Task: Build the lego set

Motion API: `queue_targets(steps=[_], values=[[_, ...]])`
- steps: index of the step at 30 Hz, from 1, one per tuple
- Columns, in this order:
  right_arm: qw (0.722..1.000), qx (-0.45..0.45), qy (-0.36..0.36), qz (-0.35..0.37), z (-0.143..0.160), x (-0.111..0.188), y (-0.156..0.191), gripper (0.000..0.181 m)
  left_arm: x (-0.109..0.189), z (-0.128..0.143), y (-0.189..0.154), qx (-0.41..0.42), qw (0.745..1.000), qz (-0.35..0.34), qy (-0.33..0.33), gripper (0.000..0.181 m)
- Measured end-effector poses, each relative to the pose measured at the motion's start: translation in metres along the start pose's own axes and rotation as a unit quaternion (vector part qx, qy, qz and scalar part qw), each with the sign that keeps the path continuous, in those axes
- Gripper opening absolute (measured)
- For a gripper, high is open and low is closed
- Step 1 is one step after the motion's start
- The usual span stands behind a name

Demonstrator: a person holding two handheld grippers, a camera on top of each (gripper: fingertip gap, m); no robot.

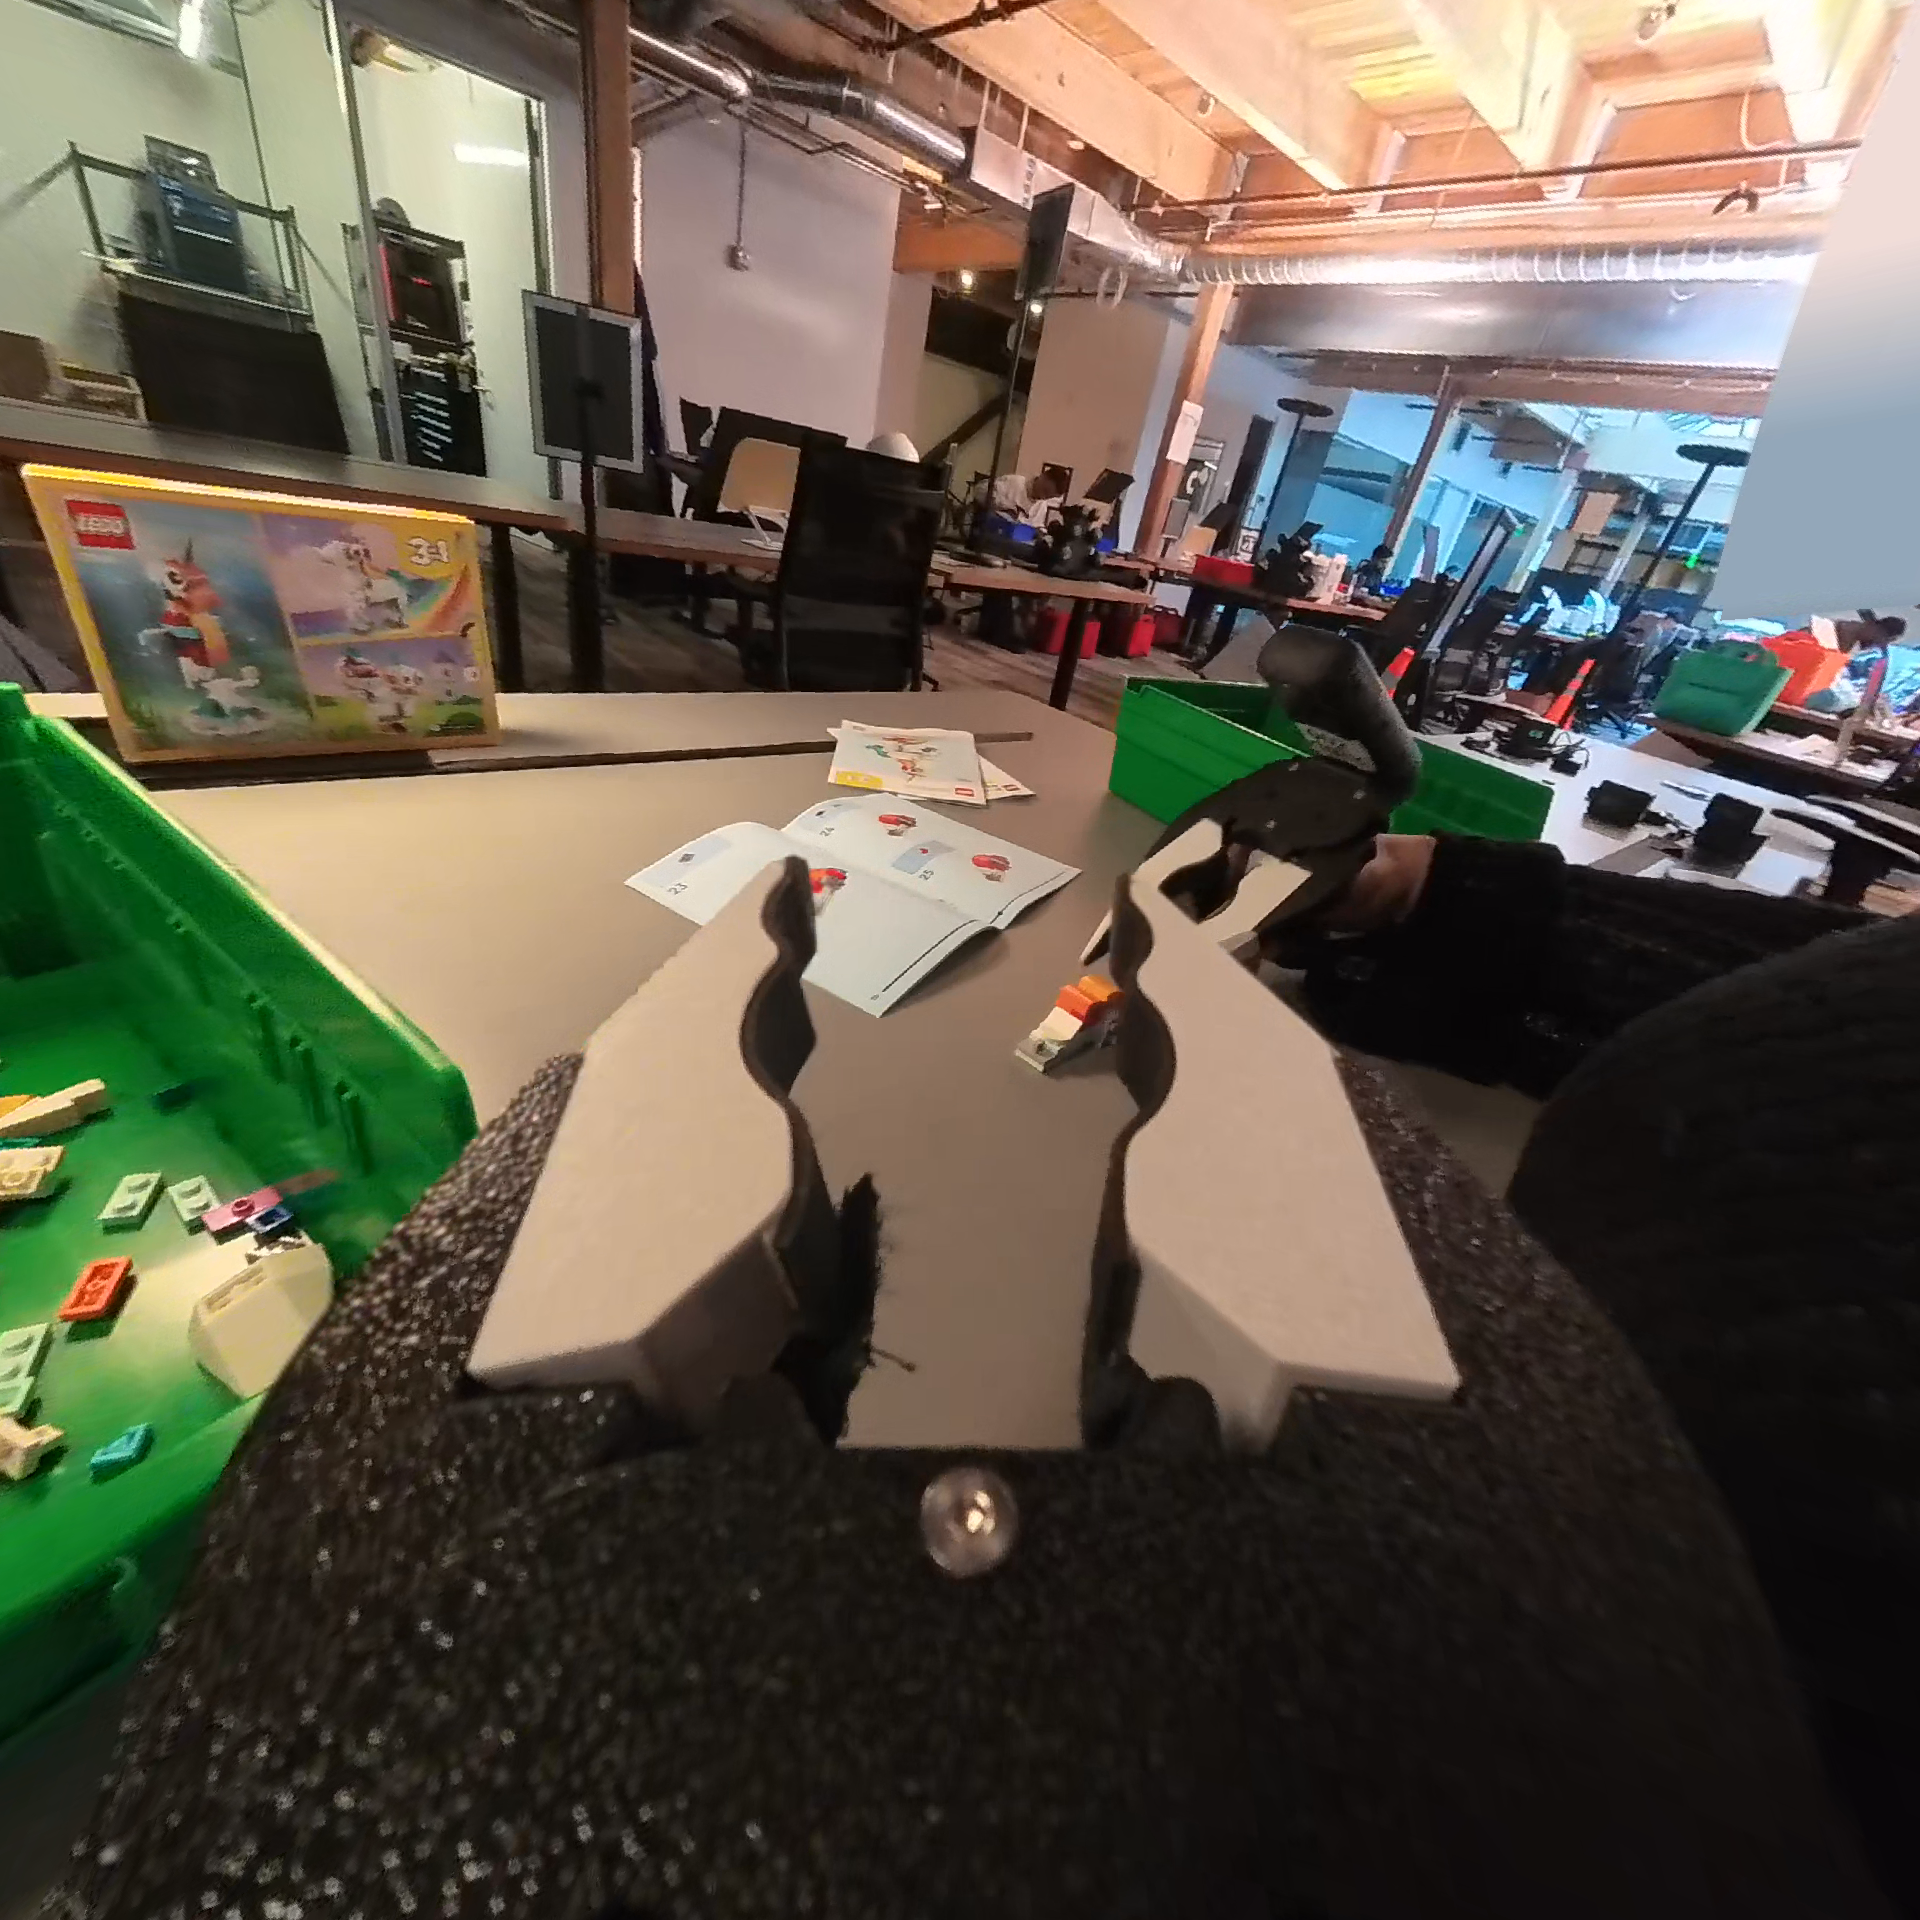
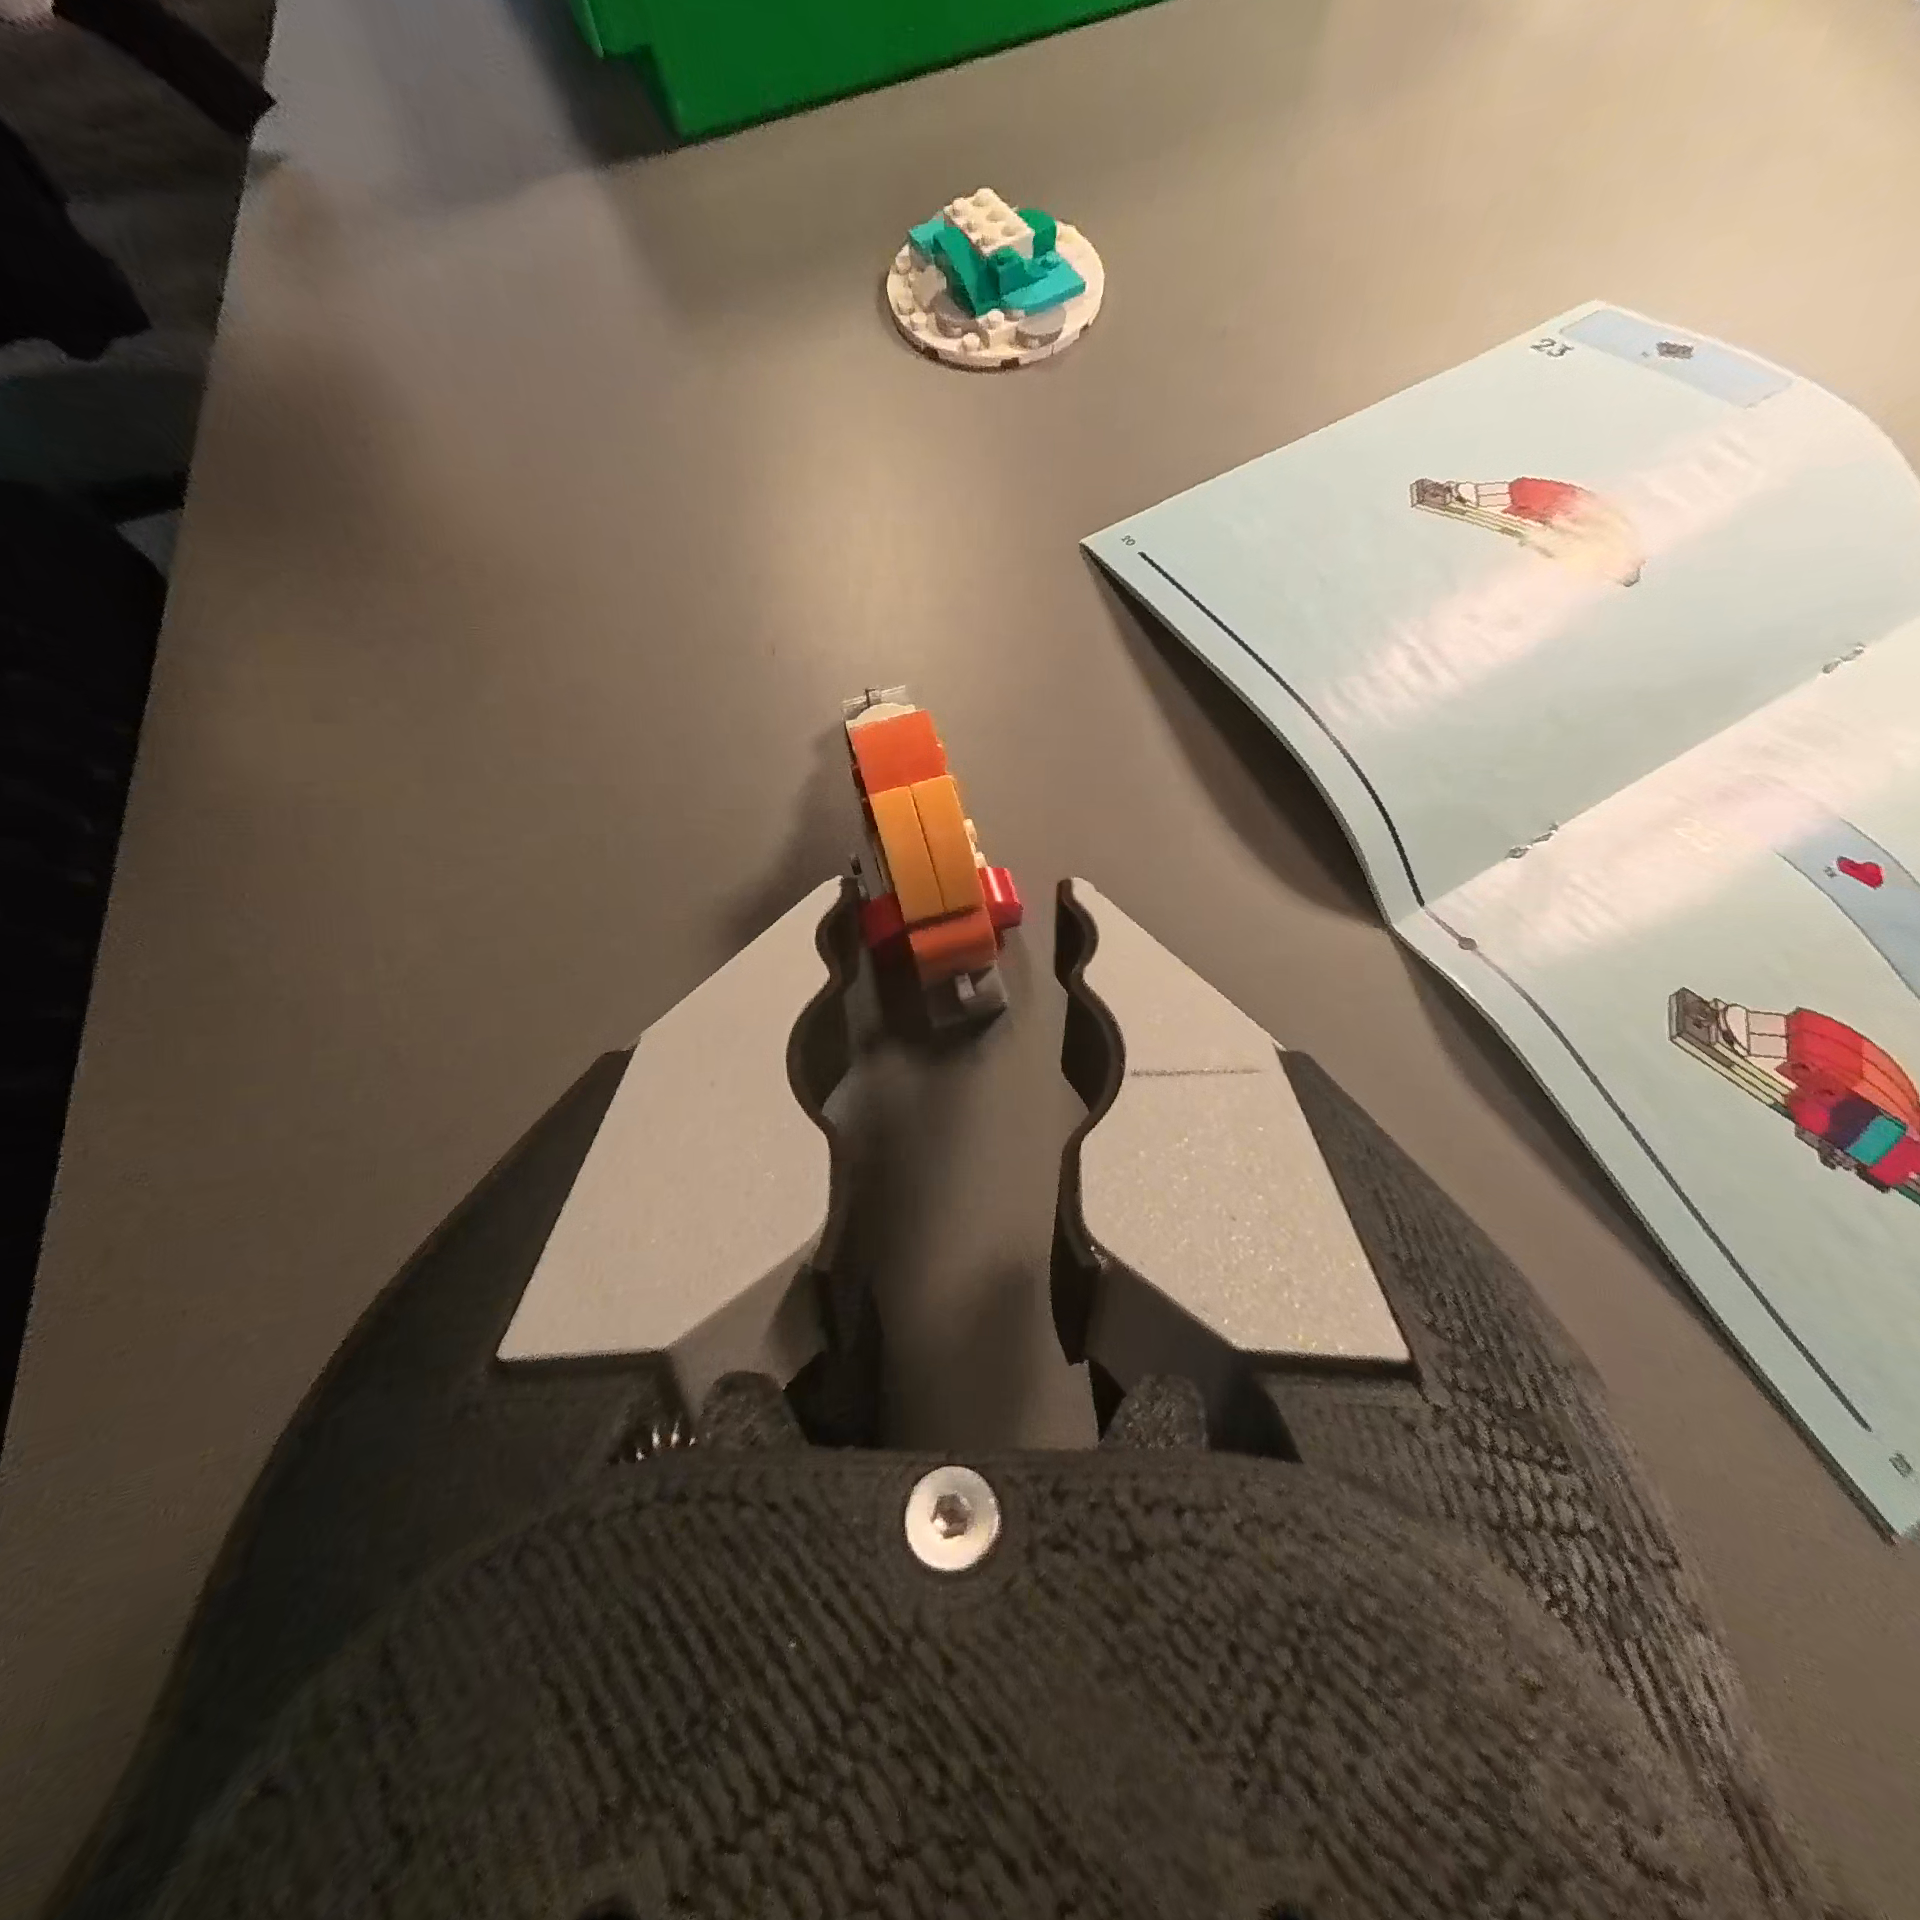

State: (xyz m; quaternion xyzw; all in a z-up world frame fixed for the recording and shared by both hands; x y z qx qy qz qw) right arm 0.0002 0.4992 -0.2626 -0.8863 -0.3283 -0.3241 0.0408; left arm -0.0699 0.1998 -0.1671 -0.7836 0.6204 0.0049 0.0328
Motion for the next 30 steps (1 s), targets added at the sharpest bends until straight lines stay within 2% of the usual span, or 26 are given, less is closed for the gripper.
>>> queue_targets(steps=[5, 15, 18, 20, 25, 30], values=[[1.000, -0.019, -0.010, 0.005, 0.003, 0.005, -0.002, 0.037, 0.001, 0.001, 0.003, 0.013, 1.000, -0.008, 0.001, 0.047], [0.998, -0.044, -0.031, 0.011, 0.012, 0.009, -0.002, 0.037, -0.006, 0.001, 0.003, 0.029, 1.000, -0.001, -0.002, 0.049], [0.996, -0.048, -0.059, 0.039, 0.010, 0.013, -0.006, 0.037, 0.002, -0.004, 0.008, 0.032, 0.999, -0.015, -0.010, 0.050], [0.990, -0.037, -0.104, 0.083, 0.003, 0.018, -0.012, 0.038, 0.012, -0.010, 0.016, 0.025, 0.999, -0.045, -0.016, 0.050], [0.938, 0.003, -0.234, 0.256, -0.017, 0.038, -0.041, 0.037, 0.048, -0.020, 0.050, -0.013, 0.987, -0.158, 0.018, 0.041], [0.861, 0.000, -0.337, 0.381, -0.029, 0.057, -0.070, 0.037, 0.086, -0.023, 0.097, -0.066, 0.943, -0.310, 0.101, 0.032]])
Point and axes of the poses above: each gripper's, where its closed fingertips meet, x back along the fingers, z out of its underside, y = z × x across the jaws, the point moved 6 cm from there along x, back along the fingers, and after that the axes turned 8 degrees about -x, right-handed, at the moved point
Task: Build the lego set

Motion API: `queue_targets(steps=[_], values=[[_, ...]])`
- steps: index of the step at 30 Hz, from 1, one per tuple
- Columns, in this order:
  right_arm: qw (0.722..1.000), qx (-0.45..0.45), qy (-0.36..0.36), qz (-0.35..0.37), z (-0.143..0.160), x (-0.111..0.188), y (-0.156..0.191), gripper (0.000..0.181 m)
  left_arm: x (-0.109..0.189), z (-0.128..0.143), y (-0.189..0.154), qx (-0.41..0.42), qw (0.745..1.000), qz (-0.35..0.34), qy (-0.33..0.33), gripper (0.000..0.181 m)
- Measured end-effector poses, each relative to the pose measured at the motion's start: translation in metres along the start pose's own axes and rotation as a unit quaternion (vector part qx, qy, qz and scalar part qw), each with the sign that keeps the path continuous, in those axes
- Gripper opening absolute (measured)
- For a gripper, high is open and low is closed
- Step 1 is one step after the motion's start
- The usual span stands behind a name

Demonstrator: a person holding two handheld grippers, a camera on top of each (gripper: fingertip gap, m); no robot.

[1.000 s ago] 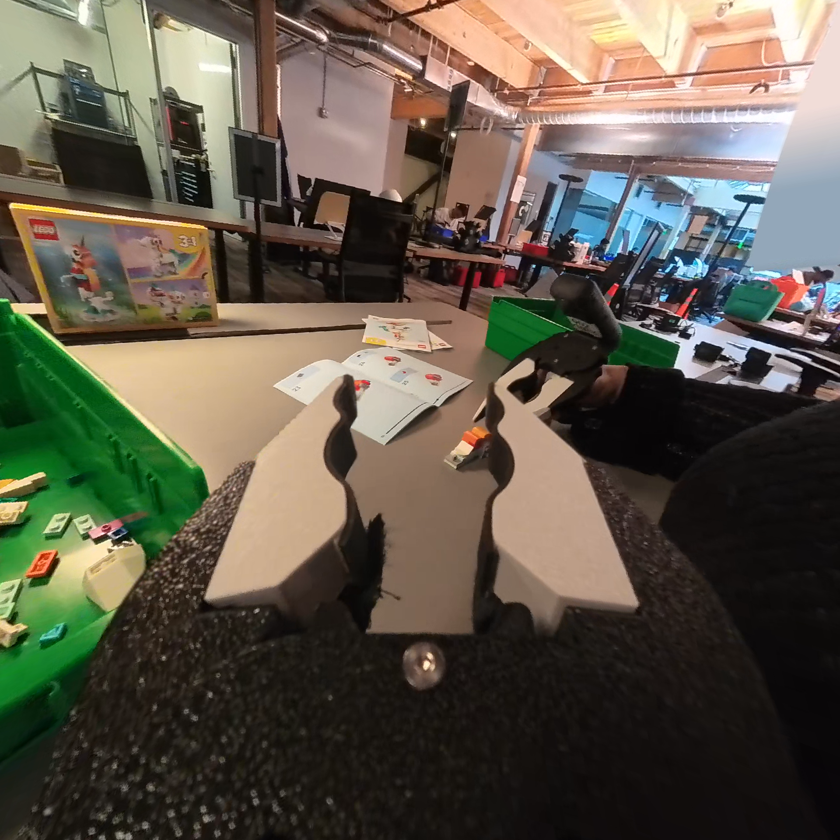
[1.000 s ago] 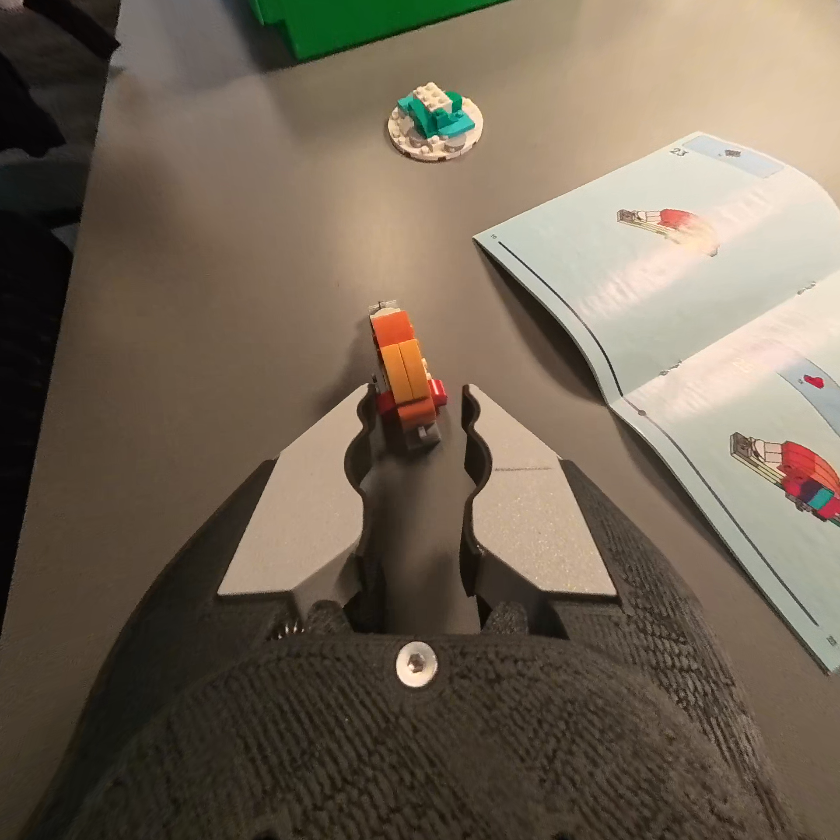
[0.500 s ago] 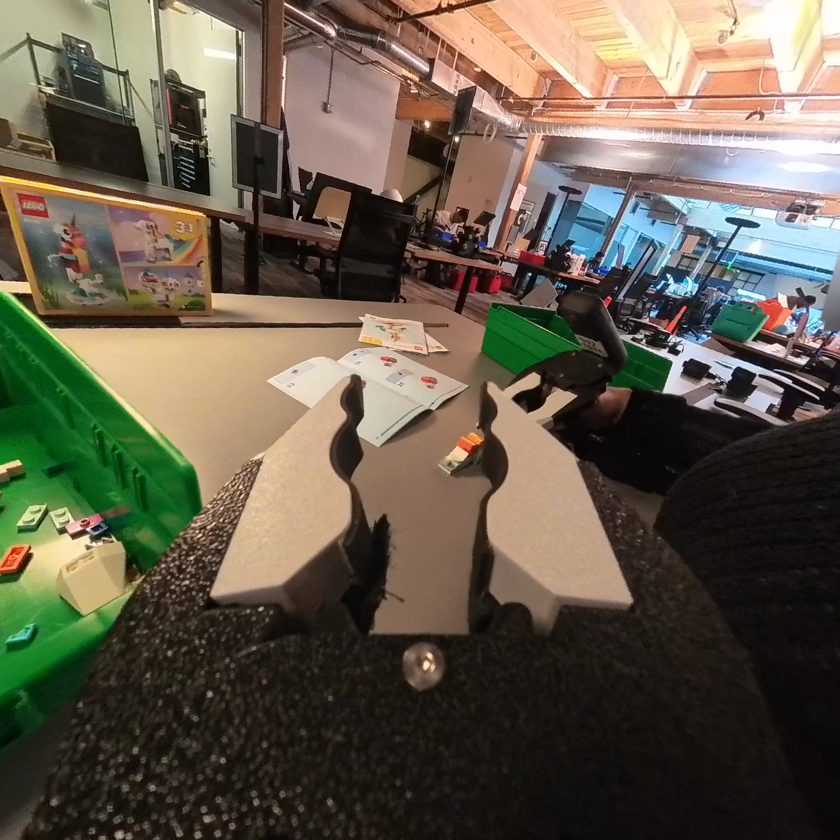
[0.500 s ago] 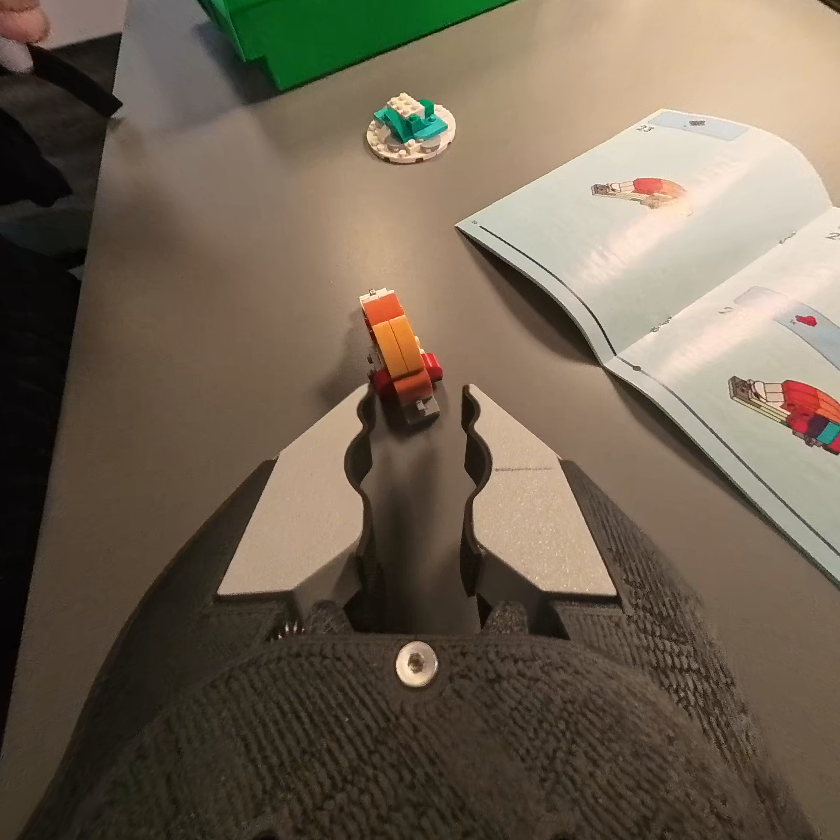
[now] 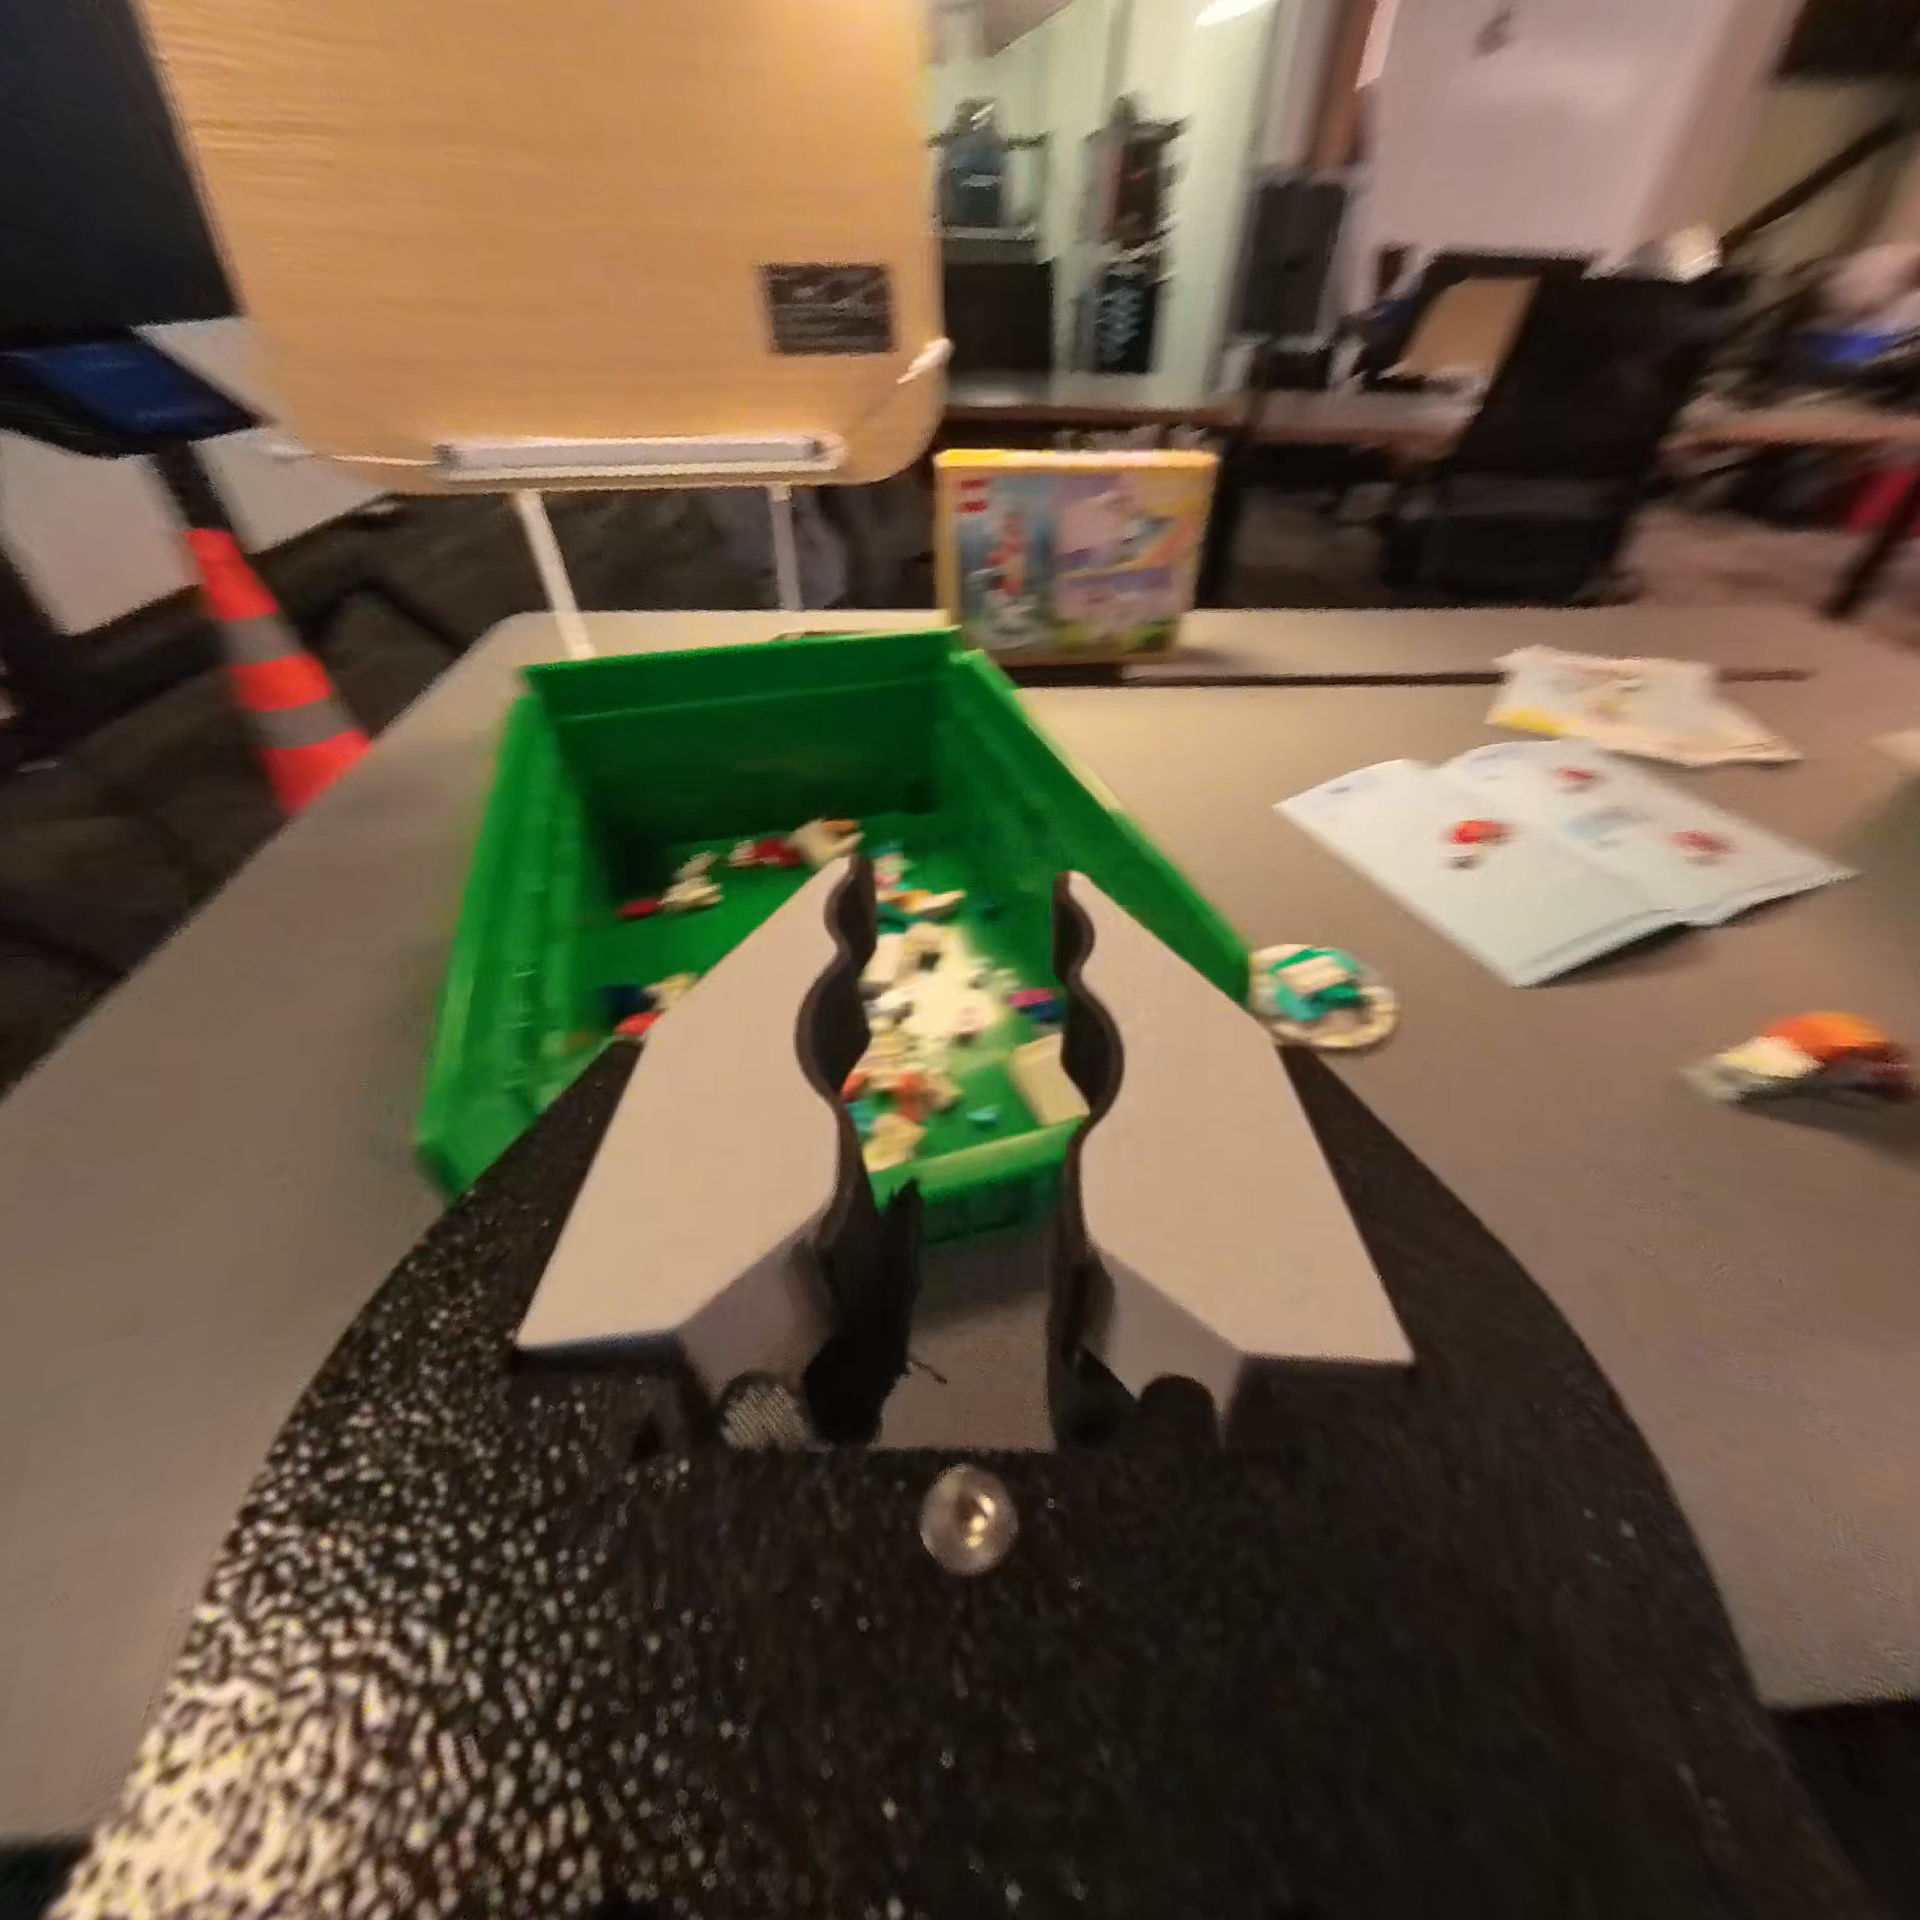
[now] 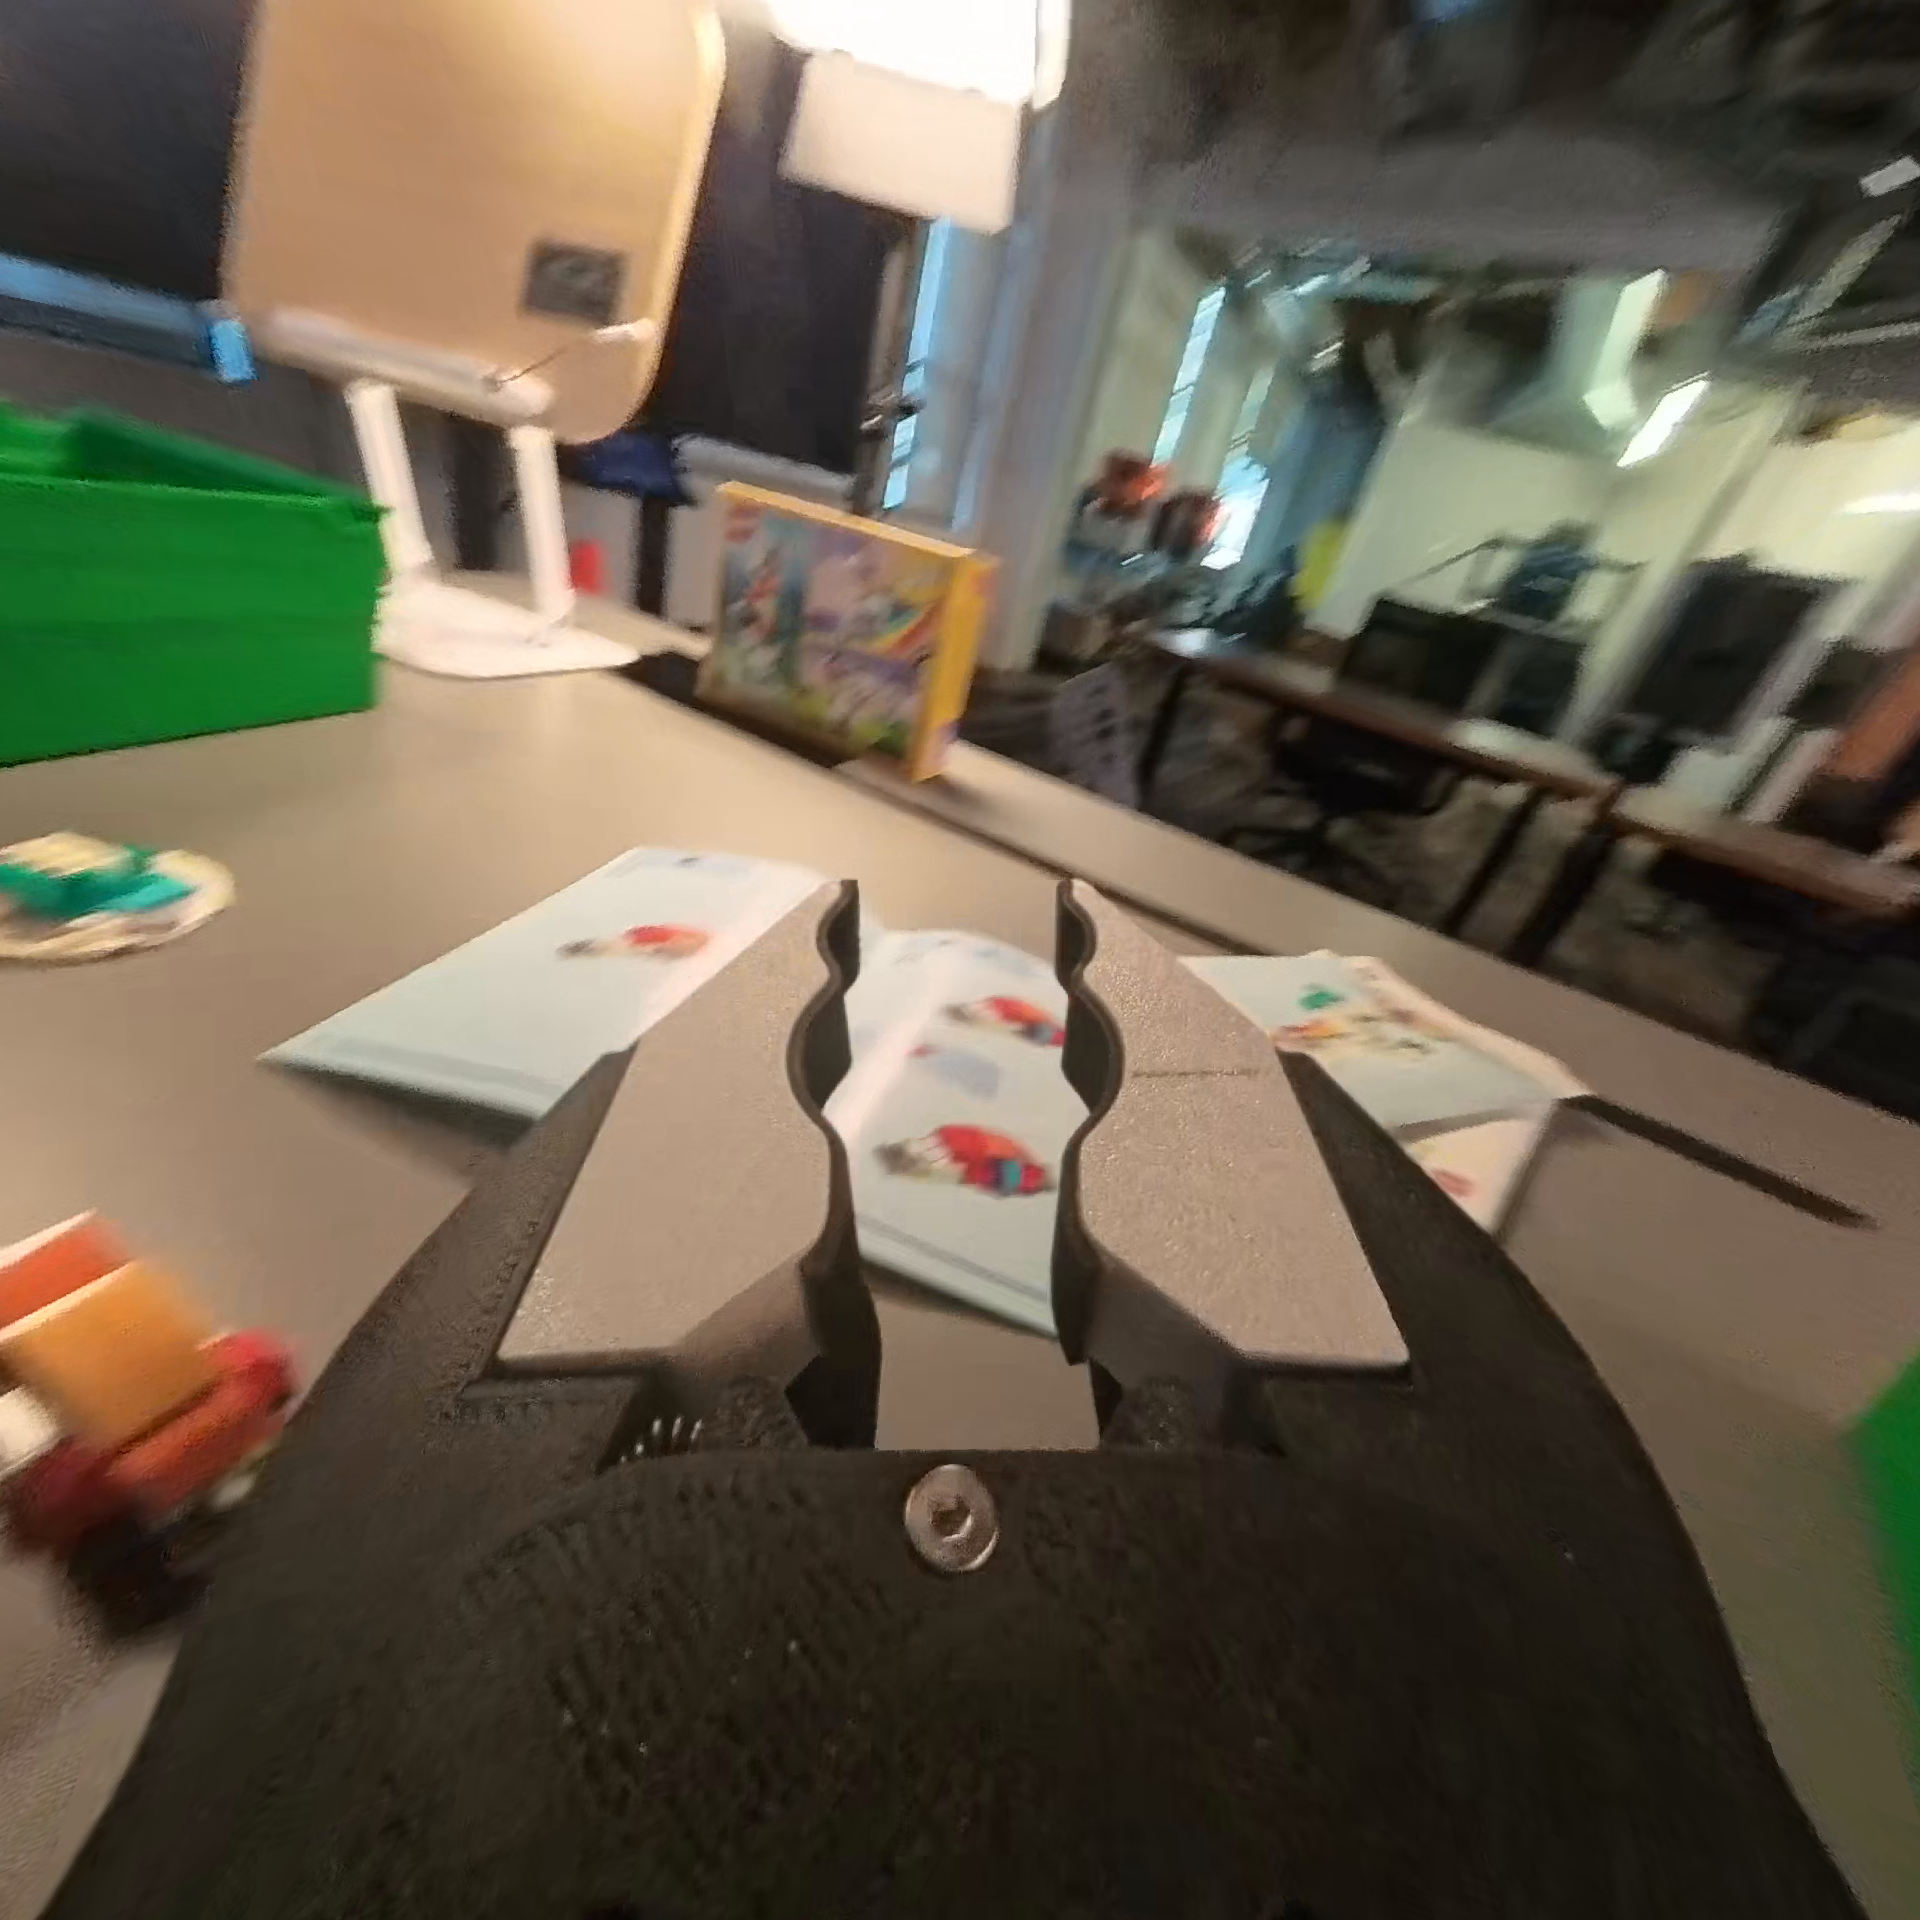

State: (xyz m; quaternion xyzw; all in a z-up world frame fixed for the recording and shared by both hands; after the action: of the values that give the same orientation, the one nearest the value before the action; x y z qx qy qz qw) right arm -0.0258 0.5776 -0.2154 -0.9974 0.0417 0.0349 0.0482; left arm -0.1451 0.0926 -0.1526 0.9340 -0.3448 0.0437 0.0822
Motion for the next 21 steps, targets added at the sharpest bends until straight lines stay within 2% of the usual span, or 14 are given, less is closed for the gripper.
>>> queue_targets(steps=[3, 8, 14, 21], values=[[0.996, 0.050, -0.030, 0.075, -0.002, -0.006, -0.014, 0.036, -0.008, 0.004, 0.026, -0.038, 0.997, -0.034, 0.055, 0.031], [0.987, 0.081, -0.041, 0.132, 0.000, -0.011, -0.027, 0.035, -0.031, 0.000, 0.058, -0.078, 0.989, -0.059, 0.113, 0.041], [0.980, 0.099, -0.044, 0.165, 0.000, -0.011, -0.032, 0.033, -0.055, -0.005, 0.071, -0.071, 0.989, -0.068, 0.109, 0.042], [0.980, 0.107, -0.041, 0.160, 0.001, -0.010, -0.028, 0.030, -0.068, -0.007, 0.065, -0.080, 0.990, -0.063, 0.102, 0.042]])
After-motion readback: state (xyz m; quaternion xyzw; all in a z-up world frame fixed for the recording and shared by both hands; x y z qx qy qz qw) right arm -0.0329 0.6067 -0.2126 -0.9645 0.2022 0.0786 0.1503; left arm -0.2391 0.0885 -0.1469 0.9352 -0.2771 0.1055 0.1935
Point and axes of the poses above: each gripper's, where its closed fingertips meet, x back along the fingers, z out of its underside, y = z × x across the jaws, the point moved 6 cm from there along x, back along the fingers, and after that the axes turned 8 degrees about -x, right-handed, at the moved point
